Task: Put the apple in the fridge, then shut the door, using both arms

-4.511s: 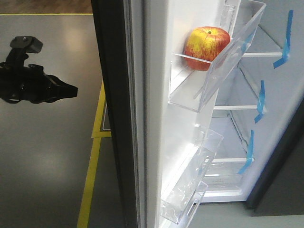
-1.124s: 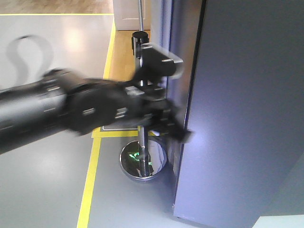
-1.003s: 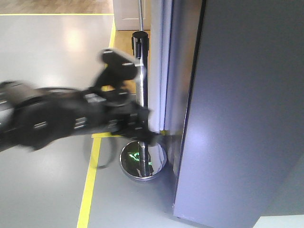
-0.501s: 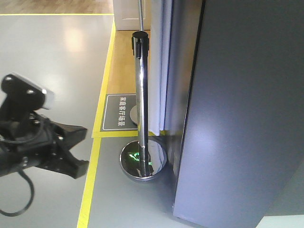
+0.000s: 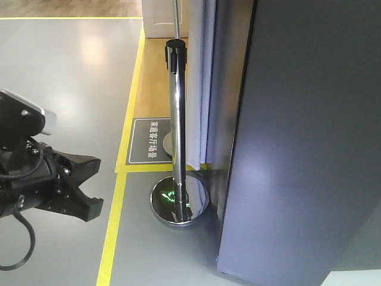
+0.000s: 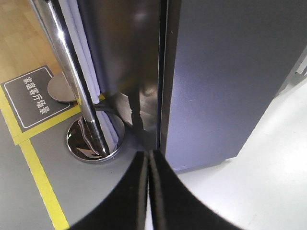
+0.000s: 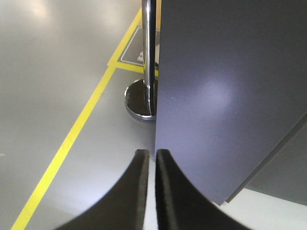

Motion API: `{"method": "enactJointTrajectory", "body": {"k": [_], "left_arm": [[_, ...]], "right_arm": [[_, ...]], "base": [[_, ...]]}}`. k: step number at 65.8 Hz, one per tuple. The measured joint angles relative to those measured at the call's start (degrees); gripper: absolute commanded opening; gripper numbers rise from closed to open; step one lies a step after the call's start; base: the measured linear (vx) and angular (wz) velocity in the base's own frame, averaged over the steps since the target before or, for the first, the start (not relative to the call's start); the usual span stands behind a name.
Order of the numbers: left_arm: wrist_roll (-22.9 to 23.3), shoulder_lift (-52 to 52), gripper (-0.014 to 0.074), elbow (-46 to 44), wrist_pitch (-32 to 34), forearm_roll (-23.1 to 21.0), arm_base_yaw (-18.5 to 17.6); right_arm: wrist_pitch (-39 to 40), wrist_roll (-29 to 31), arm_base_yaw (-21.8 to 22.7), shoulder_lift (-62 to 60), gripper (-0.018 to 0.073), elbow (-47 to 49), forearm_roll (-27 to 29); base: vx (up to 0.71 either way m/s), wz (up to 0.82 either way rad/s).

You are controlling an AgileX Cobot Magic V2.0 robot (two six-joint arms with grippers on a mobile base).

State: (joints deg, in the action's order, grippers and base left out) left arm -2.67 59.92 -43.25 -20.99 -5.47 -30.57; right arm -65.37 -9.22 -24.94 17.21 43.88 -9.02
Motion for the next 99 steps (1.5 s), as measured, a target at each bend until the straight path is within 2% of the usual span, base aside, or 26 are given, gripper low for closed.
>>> {"method": "enactJointTrajectory", "body": {"k": [15,28,44,49,56,64,74,82,90,99], "left_arm": [[0.0,0.0,-0.0006,0.0,0.0,0.0,0.0],[0.0,0.0,-0.0006,0.0,0.0,0.0,0.0],[0.0,0.0,-0.0006,0.0,0.0,0.0,0.0],[0.0,0.0,-0.0006,0.0,0.0,0.0,0.0],[0.0,0.0,-0.0006,0.0,0.0,0.0,0.0],[0.0,0.0,-0.0006,0.0,0.0,0.0,0.0],[0.0,0.0,-0.0006,0.0,0.0,0.0,0.0],[0.0,0.0,-0.0006,0.0,0.0,0.0,0.0],[0.0,0.0,-0.0006,0.0,0.0,0.0,0.0],[0.0,0.0,-0.0006,0.0,0.0,0.0,0.0]], "right_arm": [[10.8,0.0,0.0,9.6,-0.0009,-0.1,-0.6],[21.7,-1.1,0.0,19.5,-0.0007,-0.1,-4.5],[23.7,-6.1,0.2,34.2,-0.0002,3.2,-11.2],[23.9,-6.1,1.9,37.5,-0.0002,5.8,-11.5],[24.5,-4.6,7.9,41.7,-0.0002,8.7,-11.0],[25.8,1.7,15.9,44.7,-0.0002,10.6,-5.8],[29.2,11.1,26.7,48.1,-0.0002,12.4,4.8],[33.1,17.5,33.7,50.2,-0.0002,14.1,12.5],[38.0,22.5,38.1,52.2,-0.0002,15.8,18.1],[43.7,25.5,39.8,54.7,-0.0002,17.6,21.7]], "base": [[0.0,0.0],[0.0,0.0],[0.0,0.0],[0.0,0.01],[0.0,0.0],[0.0,0.0],[0.0,0.0],[0.0,0.0],[0.0,0.0],[0.0,0.0]]}}
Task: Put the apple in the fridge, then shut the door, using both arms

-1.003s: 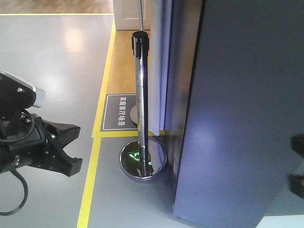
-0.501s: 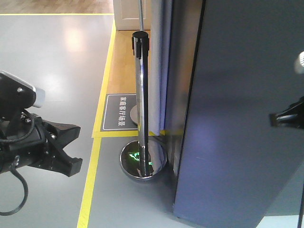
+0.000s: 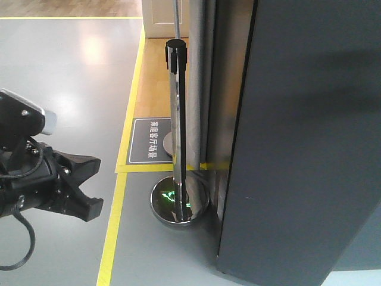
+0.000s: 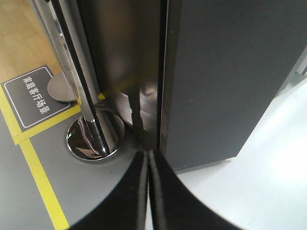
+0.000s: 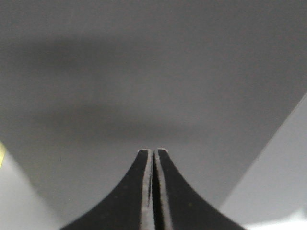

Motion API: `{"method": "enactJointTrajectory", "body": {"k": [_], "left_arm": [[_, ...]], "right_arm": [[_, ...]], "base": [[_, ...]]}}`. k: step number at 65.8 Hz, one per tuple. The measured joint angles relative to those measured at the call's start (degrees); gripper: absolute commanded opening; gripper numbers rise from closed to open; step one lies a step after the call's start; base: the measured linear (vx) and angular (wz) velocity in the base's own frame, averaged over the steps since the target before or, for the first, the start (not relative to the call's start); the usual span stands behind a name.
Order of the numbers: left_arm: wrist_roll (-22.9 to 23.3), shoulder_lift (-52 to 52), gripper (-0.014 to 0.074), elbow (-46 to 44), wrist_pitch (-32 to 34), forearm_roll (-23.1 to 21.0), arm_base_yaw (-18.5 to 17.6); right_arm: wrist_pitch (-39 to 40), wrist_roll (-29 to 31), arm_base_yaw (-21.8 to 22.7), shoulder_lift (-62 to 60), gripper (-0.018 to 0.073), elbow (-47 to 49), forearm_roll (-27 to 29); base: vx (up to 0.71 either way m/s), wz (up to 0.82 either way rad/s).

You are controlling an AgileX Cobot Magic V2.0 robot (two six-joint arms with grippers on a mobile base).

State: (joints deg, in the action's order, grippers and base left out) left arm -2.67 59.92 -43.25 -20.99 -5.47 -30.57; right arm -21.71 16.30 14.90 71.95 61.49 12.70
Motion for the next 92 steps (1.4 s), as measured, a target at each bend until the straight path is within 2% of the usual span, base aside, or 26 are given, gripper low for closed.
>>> {"method": "enactJointTrajectory", "body": {"k": [15,22,37,59,67,85,92], "left_arm": [[0.0,0.0,-0.0006,0.0,0.0,0.0,0.0],[0.0,0.0,-0.0006,0.0,0.0,0.0,0.0],[0.0,0.0,-0.0006,0.0,0.0,0.0,0.0],[0.0,0.0,-0.0006,0.0,0.0,0.0,0.0],[0.0,0.0,-0.0006,0.0,0.0,0.0,0.0],[0.0,0.0,-0.0006,0.0,0.0,0.0,0.0],[0.0,0.0,-0.0006,0.0,0.0,0.0,0.0]], "right_arm": [[11.6,0.4,0.1,5.1,-0.0002,2.0,2.2],[14.1,0.4,0.1,8.2,-0.0002,3.9,2.4],[12.2,0.5,0.1,16.0,-0.0002,11.9,2.6],[13.9,0.5,0.4,30.0,-0.0002,24.9,2.6],[13.3,0.5,0.4,33.9,-0.0002,26.4,2.6],[12.0,0.5,0.4,34.1,-0.0002,27.0,2.8],[9.2,0.5,0.4,33.3,-0.0002,27.0,2.9]], "base": [[0.0,0.0],[0.0,0.0],[0.0,0.0],[0.0,0.0],[0.0,0.0],[0.0,0.0],[0.0,0.0]]}}
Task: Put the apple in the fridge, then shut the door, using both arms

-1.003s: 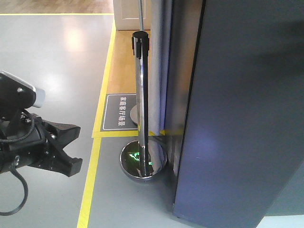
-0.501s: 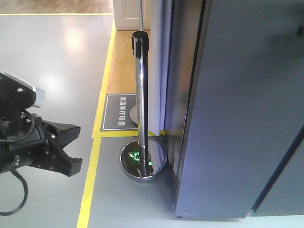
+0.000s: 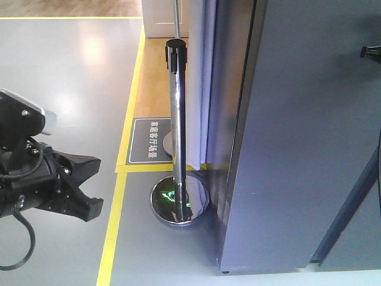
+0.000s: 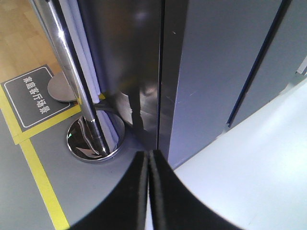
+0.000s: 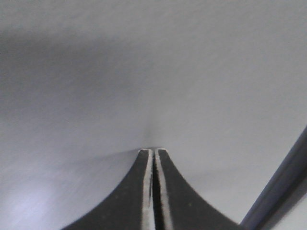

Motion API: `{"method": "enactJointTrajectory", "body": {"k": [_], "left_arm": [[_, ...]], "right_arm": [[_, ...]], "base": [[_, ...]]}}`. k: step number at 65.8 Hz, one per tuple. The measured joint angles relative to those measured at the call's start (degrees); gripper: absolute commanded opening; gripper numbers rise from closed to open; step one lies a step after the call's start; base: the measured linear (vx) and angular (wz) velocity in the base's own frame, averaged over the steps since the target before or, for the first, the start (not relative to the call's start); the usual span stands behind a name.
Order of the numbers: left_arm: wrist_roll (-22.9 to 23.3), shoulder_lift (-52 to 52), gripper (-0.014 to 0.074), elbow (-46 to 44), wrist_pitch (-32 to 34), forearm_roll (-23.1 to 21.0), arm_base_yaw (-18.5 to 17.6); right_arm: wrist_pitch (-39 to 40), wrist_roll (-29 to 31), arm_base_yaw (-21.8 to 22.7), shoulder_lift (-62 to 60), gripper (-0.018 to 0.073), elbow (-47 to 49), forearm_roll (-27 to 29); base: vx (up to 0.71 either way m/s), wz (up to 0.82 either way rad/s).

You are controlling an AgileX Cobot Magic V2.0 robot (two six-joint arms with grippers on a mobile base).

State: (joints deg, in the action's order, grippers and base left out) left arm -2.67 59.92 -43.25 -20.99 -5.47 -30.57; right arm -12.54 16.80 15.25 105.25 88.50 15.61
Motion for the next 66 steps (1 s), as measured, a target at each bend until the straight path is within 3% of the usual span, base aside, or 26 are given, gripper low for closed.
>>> {"method": "enactJointTrajectory", "body": {"k": [22,36,47,55,66], "left_arm": [[0.0,0.0,-0.0006,0.0,0.0,0.0,0.0],[0.0,0.0,-0.0006,0.0,0.0,0.0,0.0],[0.0,0.0,-0.0006,0.0,0.0,0.0,0.0],[0.0,0.0,-0.0006,0.0,0.0,0.0,0.0],[0.0,0.0,-0.0006,0.0,0.0,0.0,0.0]], "right_arm": [[-16.8,0.2,-0.3,-7.3,-0.0002,-1.3,0.0],[-17.4,0.7,-3.4,-17.0,-0.0002,-11.5,-0.8],[-18.8,0.6,-9.1,-25.5,-0.0002,-21.0,-4.0],[-21.8,-3.9,-14.4,-31.3,-0.0002,-27.0,-9.2],[-28.2,-16.2,-22.6,-40.7,-0.0002,-34.3,-20.0]], "base": [[0.0,0.0],[0.0,0.0],[0.0,0.0],[0.0,0.0],[0.0,0.0]]}}
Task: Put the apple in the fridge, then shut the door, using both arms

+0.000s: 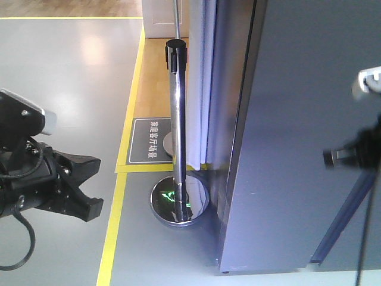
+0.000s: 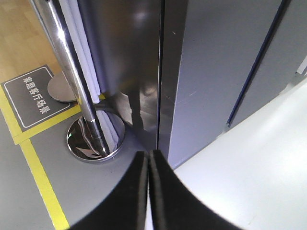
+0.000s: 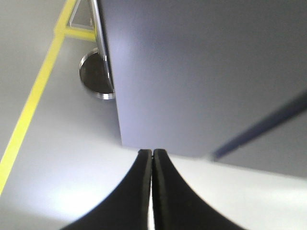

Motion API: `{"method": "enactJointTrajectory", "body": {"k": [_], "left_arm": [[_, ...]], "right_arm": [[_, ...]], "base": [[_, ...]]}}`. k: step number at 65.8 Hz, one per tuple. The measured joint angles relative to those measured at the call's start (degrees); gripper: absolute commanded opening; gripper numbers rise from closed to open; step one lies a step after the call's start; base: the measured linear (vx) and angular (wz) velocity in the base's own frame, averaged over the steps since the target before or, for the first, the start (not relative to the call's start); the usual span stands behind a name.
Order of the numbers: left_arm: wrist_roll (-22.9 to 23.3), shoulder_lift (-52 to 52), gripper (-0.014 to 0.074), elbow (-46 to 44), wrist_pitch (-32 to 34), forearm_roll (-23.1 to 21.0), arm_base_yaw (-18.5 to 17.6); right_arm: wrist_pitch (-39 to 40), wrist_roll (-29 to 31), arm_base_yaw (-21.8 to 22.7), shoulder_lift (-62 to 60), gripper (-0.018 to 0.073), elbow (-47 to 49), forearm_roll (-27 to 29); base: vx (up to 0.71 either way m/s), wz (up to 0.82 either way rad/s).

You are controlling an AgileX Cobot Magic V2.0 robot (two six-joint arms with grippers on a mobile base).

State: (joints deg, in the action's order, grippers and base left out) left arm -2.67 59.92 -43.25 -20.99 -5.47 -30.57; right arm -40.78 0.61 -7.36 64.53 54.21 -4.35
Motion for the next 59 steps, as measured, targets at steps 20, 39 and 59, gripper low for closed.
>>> {"method": "enactJointTrajectory", "body": {"k": [20,39,59], "left_arm": [[0.0,0.0,-0.0006,0.0,0.0,0.0,0.0],[0.0,0.0,-0.0006,0.0,0.0,0.0,0.0],[0.0,0.0,-0.0006,0.0,0.0,0.0,0.0]], "right_arm": [[-4.5,-4.9,-12.0,-21.1,-0.0002,-14.0,-2.2],[-12.8,-4.9,-13.2,-35.9,-0.0002,-17.8,-1.8],[-13.7,-5.1,-13.2,-39.2,-0.0002,-18.1,-1.8]], "base": [[0.0,0.0],[0.0,0.0],[0.0,0.0]]}}
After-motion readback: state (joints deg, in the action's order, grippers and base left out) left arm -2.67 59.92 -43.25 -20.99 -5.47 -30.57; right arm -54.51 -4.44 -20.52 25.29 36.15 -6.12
